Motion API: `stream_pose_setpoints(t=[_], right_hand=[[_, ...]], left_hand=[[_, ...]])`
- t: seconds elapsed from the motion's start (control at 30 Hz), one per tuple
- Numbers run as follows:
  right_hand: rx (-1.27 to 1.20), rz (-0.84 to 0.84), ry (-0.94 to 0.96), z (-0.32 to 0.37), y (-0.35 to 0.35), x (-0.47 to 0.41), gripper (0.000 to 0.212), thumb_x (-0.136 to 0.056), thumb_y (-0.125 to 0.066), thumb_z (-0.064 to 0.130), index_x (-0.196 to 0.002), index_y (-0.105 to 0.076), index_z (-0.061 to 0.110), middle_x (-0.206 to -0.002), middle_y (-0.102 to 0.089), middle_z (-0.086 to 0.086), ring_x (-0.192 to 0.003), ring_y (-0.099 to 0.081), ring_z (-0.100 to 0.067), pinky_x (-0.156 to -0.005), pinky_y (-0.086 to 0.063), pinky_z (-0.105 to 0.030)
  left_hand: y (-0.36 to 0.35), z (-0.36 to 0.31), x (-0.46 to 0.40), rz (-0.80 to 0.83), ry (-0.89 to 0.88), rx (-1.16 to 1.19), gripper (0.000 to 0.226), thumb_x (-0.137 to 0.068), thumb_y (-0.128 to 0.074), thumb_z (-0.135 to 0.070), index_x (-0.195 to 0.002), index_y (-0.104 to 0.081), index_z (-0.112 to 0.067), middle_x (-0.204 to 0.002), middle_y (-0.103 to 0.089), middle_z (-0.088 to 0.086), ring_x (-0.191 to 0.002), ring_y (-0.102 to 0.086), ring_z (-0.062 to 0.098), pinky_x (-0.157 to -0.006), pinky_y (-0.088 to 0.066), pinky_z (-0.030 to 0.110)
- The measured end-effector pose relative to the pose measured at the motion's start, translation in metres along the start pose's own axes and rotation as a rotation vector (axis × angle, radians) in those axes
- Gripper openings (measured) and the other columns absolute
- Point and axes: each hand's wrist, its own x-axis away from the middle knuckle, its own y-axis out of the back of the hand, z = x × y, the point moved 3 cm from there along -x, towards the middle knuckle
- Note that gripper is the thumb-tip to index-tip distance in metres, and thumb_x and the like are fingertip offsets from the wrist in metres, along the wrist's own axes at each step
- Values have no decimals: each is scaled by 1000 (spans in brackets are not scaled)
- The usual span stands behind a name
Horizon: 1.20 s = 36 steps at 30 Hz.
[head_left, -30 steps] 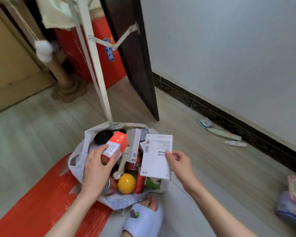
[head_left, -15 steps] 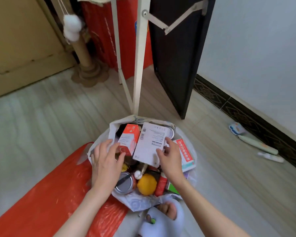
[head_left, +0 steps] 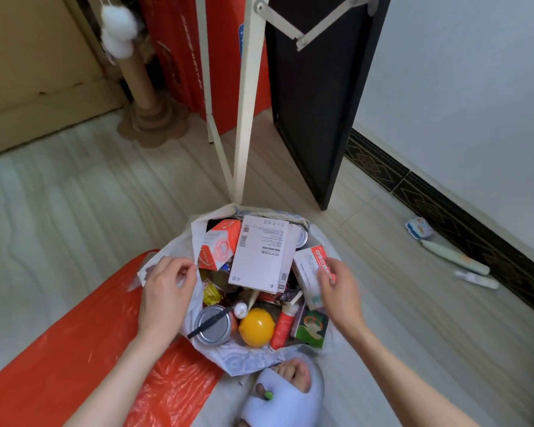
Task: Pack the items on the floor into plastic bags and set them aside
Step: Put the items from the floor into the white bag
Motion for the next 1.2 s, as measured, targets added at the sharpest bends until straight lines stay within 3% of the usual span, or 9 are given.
stream_pose_setpoints(t=[0.1, 0.17, 0.27, 0.4, 0.53, 0.73, 0.87, 1.0, 1.2], right_hand=[[-98, -6, -255, -42, 10, -25, 39, -90, -50, 30, -119, -55, 4, -122, -57, -13, -111, -53, -27, -94, -40, -35], [-255, 69, -469, -65, 8, -38, 42, -86, -48, 43, -110, -56, 10, -109, -58, -9, -97, -53, -22, -82, -41, -32], [-451, 175, -683, -81, 5, -44, 23, -94, -47, 34, -97, -55, 13, -86, -62, -5, -78, -56, -20, -62, -42, -28], [-473, 192, -699, -84, 3, -42, 18, -89, -57, 20, -74, -57, 10, -73, -62, -6, -66, -55, -17, -58, -43, -26], [-463, 149, -598, -73, 5, -38, 24, -88, -55, 9, -64, -56, 9, -69, -61, -8, -63, -53, -20, -63, -42, -29], [-558, -19, -396, -33, 52, -23, 26, -88, -52, 4, -63, -54, 9, -63, -52, -7, -60, -46, -18, -57, -42, -28], [-576, -116, -225, 1, 95, -10, 23, -87, -51, 3, -66, -58, 9, -64, -55, -6, -60, -49, -16, -61, -46, -28], [-441, -88, -52, 23, 104, 15, 22, -87, -55, 10, -66, -59, 14, -64, -56, -5, -62, -51, -18, -66, -47, -37], [-148, 41, 97, 37, 87, 38, 16, -87, -59, 18, -72, -63, 19, -81, -62, -3, -79, -54, -16, -69, -39, -29]], left_hand=[[-6, -3, 3, -15, 20, 36, 4, -81, -64, 0, -85, -65, -1, -85, -58, 8, -74, -53, 20, -70, -39, 26], [-12, -6, 6, -9, 46, 52, 7, -83, -62, 0, -89, -63, 0, -90, -56, 9, -78, -51, 16, -72, -36, 21], [-20, -5, 11, 18, 96, 30, 18, -84, -62, -3, -101, -60, 2, -96, -56, 11, -86, -49, 16, -75, -32, 20], [-21, -4, 12, 20, 132, 3, 19, -84, -63, -5, -101, -62, 3, -93, -60, 14, -79, -50, 18, -73, -35, 26], [-12, -14, 10, -19, 144, 14, 6, -83, -63, -3, -86, -65, 1, -81, -61, 11, -71, -50, 18, -65, -28, 19], [8, -34, 0, -21, 163, 66, 12, -83, -64, -5, -89, -66, 5, -80, -65, 17, -70, -50, 22, -68, -30, 23], [24, -66, -4, -31, 65, 97, 7, -81, -65, -3, -83, -68, 3, -77, -60, 6, -68, -50, 22, -64, -26, 17], [35, -81, -3, -60, 27, 124, 5, -80, -66, -3, -80, -68, 1, -74, -57, 1, -69, -51, 21, -64, -27, 17], [32, -61, 12, 27, -31, 61, 3, -79, -68, -3, -77, -68, -1, -75, -66, 9, -65, -53, 19, -64, -29, 15]])
